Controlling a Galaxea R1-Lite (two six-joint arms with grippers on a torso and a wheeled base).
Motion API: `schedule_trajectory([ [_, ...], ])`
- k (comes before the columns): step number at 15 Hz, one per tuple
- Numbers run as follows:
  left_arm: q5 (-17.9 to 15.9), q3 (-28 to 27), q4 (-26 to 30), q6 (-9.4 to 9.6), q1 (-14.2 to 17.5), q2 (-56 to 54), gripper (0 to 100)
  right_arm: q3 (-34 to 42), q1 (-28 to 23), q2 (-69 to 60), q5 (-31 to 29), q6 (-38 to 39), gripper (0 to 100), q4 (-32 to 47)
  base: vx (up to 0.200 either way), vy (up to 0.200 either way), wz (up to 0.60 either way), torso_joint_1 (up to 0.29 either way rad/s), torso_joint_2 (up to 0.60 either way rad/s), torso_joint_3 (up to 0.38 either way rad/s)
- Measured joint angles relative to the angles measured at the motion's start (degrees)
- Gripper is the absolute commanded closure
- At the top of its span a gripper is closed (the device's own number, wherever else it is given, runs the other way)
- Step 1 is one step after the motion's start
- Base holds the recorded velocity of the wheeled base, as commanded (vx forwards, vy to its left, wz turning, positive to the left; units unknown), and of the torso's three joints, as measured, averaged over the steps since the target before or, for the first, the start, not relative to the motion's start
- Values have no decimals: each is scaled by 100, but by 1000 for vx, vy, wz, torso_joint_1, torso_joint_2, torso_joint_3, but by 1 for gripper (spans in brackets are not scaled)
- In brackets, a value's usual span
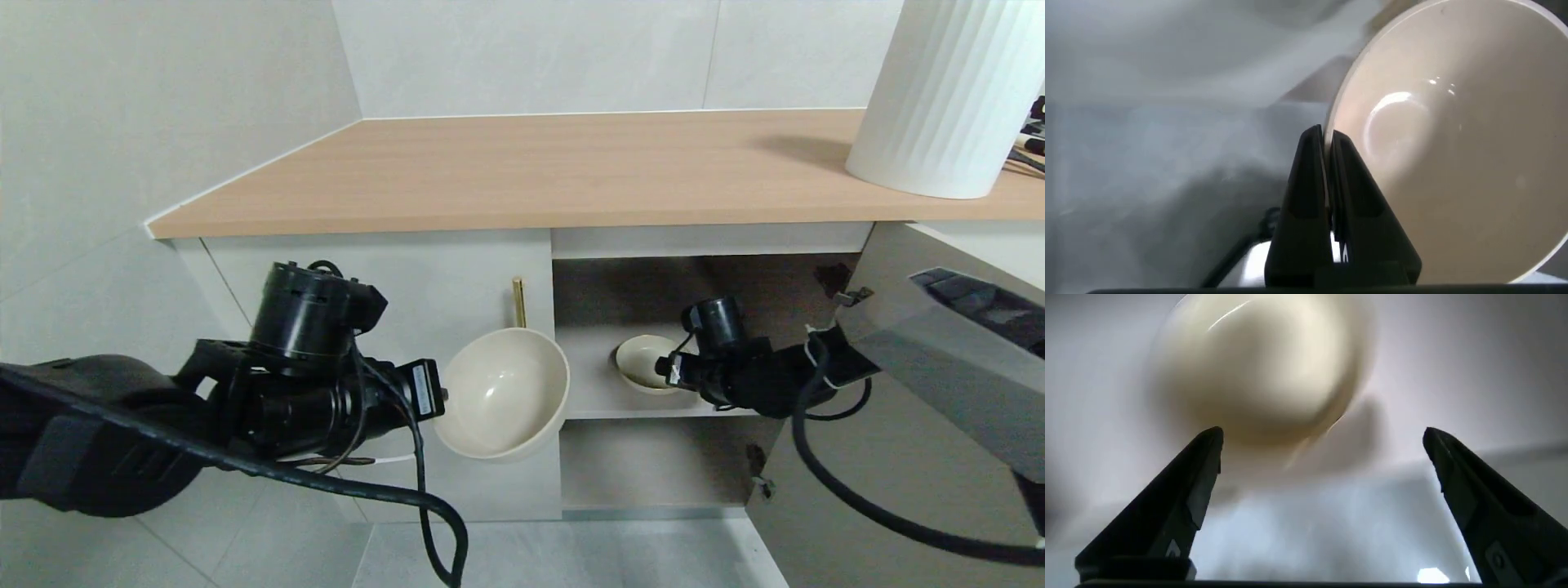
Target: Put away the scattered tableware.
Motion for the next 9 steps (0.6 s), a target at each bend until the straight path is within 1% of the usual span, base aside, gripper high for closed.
schedule_trajectory([
  [1, 140, -11, 5, -1, -96, 161, 100, 262, 157, -382, 233, -1, 0, 194, 0, 0, 0, 0, 0, 0],
  [3, 274, 22, 22, 0, -258, 424, 100, 678, 452, -1147, 556, -11, 0, 591, 0, 0, 0, 0, 0, 0],
  [5, 316, 115, 29, 18, -422, 594, 100, 920, 684, -1818, 986, -44, 0, 1067, 0, 0, 0, 0, 0, 0],
  [7, 318, 208, 24, 40, -567, 714, 100, 1067, 892, -2406, 1699, -80, 0, 1557, 0, 0, 0, 0, 0, 0],
  [9, 338, 239, 18, 35, -717, 802, 100, 1259, 1207, -2839, 1994, -200, 0, 1801, 0, 0, 0, 0, 0, 0],
])
